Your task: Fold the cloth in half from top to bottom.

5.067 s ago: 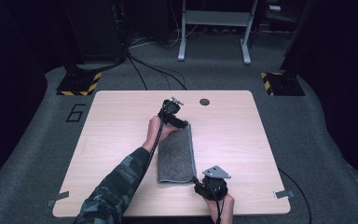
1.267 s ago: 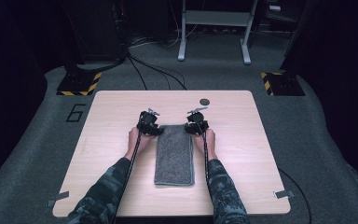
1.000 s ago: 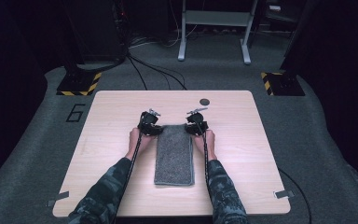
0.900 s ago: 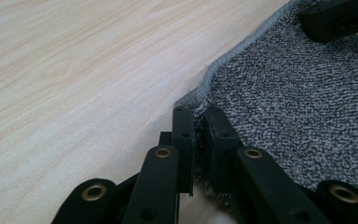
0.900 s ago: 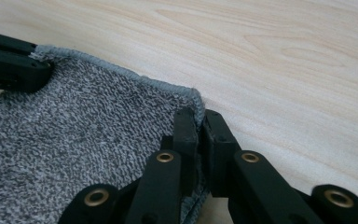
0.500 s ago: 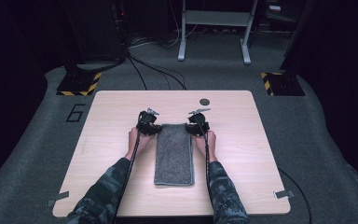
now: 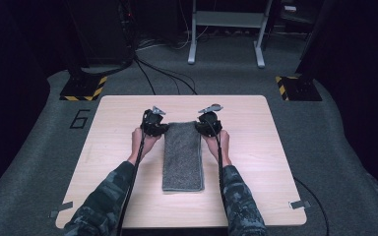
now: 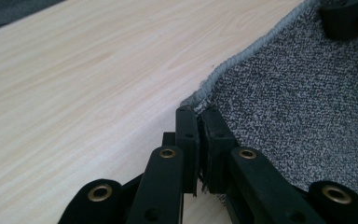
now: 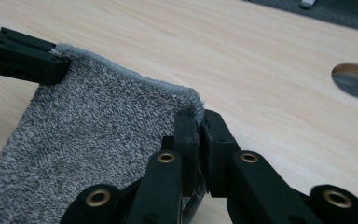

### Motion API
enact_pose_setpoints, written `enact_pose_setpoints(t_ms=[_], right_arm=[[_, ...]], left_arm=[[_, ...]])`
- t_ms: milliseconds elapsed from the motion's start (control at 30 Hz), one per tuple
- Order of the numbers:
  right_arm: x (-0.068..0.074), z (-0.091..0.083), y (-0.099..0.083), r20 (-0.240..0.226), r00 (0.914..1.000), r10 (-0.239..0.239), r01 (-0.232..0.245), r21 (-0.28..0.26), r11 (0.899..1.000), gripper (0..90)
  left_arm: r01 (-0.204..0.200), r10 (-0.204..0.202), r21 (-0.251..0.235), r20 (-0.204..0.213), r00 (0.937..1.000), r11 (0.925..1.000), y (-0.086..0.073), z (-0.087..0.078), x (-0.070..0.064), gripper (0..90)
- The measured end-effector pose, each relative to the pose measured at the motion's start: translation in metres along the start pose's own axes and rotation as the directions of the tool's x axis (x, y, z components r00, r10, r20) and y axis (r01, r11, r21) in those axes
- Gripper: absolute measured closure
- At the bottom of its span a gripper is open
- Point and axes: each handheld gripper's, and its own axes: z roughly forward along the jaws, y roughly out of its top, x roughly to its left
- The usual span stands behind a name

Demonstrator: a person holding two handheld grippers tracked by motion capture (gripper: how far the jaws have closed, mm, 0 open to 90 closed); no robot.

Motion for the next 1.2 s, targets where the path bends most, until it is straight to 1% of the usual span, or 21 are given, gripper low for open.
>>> enact_pose_setpoints(t_ms=[100,133,167,200,267,367,433,467,500,533,600,633,667,700,767,867,900,933,967,1000,1200], right_arm=[[0.002,-0.006,0.006,0.006,0.9999,-0.009,0.009,-0.016,1.0,85.9],[0.002,-0.009,0.009,0.006,0.9997,-0.023,0.024,-0.02,1.0,86.0],[0.001,-0.01,0.01,0.008,0.9993,-0.036,0.036,-0.03,0.999,86.0],[0.002,-0.013,0.012,0.005,0.9997,-0.025,0.025,-0.031,0.999,86.0],[0.002,-0.017,0.015,0.012,0.9991,-0.04,0.04,-0.047,0.998,86.1],[0.004,-0.024,0.021,0.014,0.9988,-0.046,0.047,-0.068,0.997,86.1],[0.004,-0.028,0.024,0.018,0.9982,-0.056,0.058,-0.078,0.995,86.1],[0.005,-0.03,0.025,0.018,0.9986,-0.05,0.052,-0.087,0.995,86.1],[0.005,-0.033,0.027,0.02,0.9984,-0.053,0.054,-0.096,0.994,86.1],[0.006,-0.034,0.029,0.023,0.9979,-0.06,0.062,-0.105,0.993,86.1],[0.007,-0.038,0.033,0.025,0.9974,-0.068,0.07,-0.115,0.991,86.1],[0.007,-0.039,0.035,0.03,0.9972,-0.069,0.072,-0.117,0.991,86.1],[0.007,-0.041,0.037,0.033,0.9964,-0.078,0.082,-0.123,0.989,86.1],[0.008,-0.043,0.038,0.034,0.997,-0.07,0.074,-0.129,0.989,86.1],[0.009,-0.045,0.04,0.037,0.9962,-0.079,0.083,-0.139,0.987,86.1],[0.011,-0.049,0.039,0.038,0.9962,-0.078,0.083,-0.154,0.985,86.1],[0.011,-0.051,0.038,0.039,0.9955,-0.087,0.092,-0.158,0.983,86.0],[0.012,-0.052,0.036,0.037,0.9951,-0.092,0.097,-0.159,0.982,85.9],[0.014,-0.053,0.034,0.036,0.9954,-0.088,0.093,-0.158,0.983,85.8],[0.015,-0.053,0.032,0.039,0.9935,-0.107,0.111,-0.161,0.981,85.8],[0.02,-0.055,0.015,0.028,0.9916,-0.127,0.129,-0.148,0.981,85.7]], left_arm=[[0.0,0.0,-0.018,-0.004,1.0,0.9998,0.005,-0.006,0.001,86.4],[0.004,-0.004,-0.025,-0.003,1.0,0.9997,0.006,-0.007,0.001,86.4],[-0.005,0.005,-0.026,-0.008,1.0,0.9996,0.008,-0.009,0.001,86.4],[-0.008,0.008,-0.031,-0.01,0.9999,0.9995,0.01,-0.011,0.001,86.4],[-0.012,0.012,-0.048,-0.017,0.9998,0.9988,0.014,-0.016,0.001,86.3],[-0.03,0.029,-0.048,-0.022,0.9993,0.9984,0.019,-0.023,0.001,86.4],[-0.031,0.029,-0.061,-0.023,0.9993,0.9977,0.022,-0.026,0.001,86.4],[-0.032,0.03,-0.065,-0.024,0.9992,0.9974,0.024,-0.029,0.001,86.4],[-0.024,0.022,-0.078,-0.025,0.9995,0.9967,0.025,-0.03,0.001,86.3],[-0.034,0.031,-0.085,-0.031,0.999,0.9958,0.027,-0.033,0.001,86.3],[-0.034,0.031,-0.097,-0.036,0.9989,0.9947,0.03,-0.036,0.0,86.3],[-0.041,0.038,-0.092,-0.035,0.9987,0.9949,0.032,-0.039,0.001,86.3],[-0.037,0.033,-0.106,-0.038,0.9987,0.9937,0.033,-0.041,0.0,86.3],[-0.038,0.034,-0.118,-0.037,0.9987,0.9923,0.034,-0.043,0.001,86.3],[-0.048,0.043,-0.126,-0.038,0.9983,0.9908,0.036,-0.048,0.0,86.3],[-0.05,0.045,-0.134,-0.037,0.9983,0.9898,0.035,-0.052,-0.002,86.3],[-0.046,0.042,-0.14,-0.035,0.9985,0.9891,0.034,-0.053,-0.003,86.3],[-0.058,0.054,-0.137,-0.036,0.9979,0.9889,0.032,-0.054,-0.003,86.2],[-0.05,0.045,-0.141,-0.032,0.9984,0.9888,0.031,-0.053,-0.005,86.1],[-0.06,0.057,-0.134,-0.029,0.998,0.9891,0.029,-0.054,-0.005,86.1],[-0.061,0.061,-0.135,-0.009,0.9981,0.9889,0.015,-0.051,-0.011,85.9]])
